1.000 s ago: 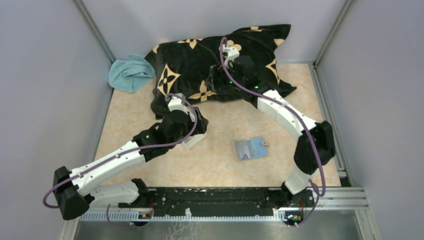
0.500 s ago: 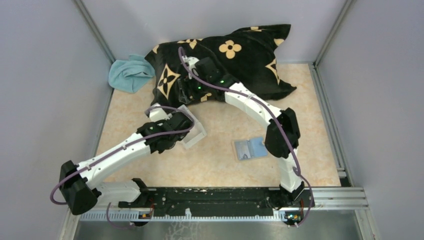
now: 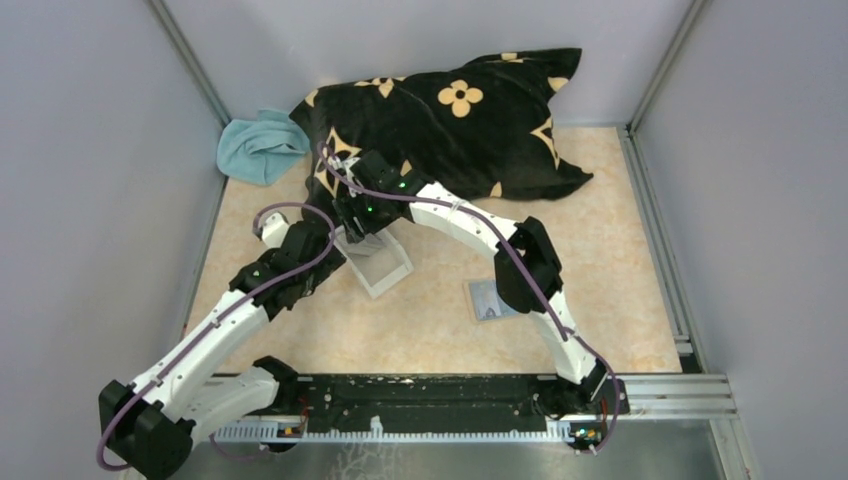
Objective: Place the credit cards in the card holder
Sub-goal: Pick up the credit card from the storage box.
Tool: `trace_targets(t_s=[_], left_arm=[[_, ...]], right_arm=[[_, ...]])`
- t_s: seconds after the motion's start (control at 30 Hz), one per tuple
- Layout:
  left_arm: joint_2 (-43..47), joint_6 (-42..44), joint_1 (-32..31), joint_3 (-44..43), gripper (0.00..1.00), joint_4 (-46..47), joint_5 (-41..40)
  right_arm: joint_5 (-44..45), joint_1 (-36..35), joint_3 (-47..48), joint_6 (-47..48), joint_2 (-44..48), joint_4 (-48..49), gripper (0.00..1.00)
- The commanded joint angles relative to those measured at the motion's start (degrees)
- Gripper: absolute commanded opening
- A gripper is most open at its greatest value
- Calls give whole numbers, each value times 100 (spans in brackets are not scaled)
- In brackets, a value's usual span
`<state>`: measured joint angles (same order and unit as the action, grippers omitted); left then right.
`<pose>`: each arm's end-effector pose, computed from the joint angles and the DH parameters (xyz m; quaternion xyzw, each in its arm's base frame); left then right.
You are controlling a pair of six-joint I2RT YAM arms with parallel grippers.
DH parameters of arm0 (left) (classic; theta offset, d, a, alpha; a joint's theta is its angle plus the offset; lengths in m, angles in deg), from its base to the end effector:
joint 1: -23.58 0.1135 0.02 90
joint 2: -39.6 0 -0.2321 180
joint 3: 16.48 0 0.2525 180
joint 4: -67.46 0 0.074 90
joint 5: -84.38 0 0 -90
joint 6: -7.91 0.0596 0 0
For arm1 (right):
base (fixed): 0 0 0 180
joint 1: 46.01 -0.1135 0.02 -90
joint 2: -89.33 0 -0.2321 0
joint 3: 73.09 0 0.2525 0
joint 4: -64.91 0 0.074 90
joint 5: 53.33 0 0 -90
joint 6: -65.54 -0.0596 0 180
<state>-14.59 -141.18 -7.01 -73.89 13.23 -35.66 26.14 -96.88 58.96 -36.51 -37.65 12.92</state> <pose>0.2005 -0.0839 0.2183 -0.3079 0.8612 -0.0541 0.4008 0.3082 0.3960 0.2244 -0.3396 0.8624 0.2636 0.2673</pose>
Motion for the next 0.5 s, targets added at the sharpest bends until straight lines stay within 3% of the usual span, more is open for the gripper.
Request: trace_targets(t_s=[0.0,0.47], left_arm=[[-28,576,269,46,90,523,483],[53,653,611,482,89,936,1002]], right_arm=[[195,19,354,-11,-58,-59,63],[-226,269,544,-158,-560,56,61]])
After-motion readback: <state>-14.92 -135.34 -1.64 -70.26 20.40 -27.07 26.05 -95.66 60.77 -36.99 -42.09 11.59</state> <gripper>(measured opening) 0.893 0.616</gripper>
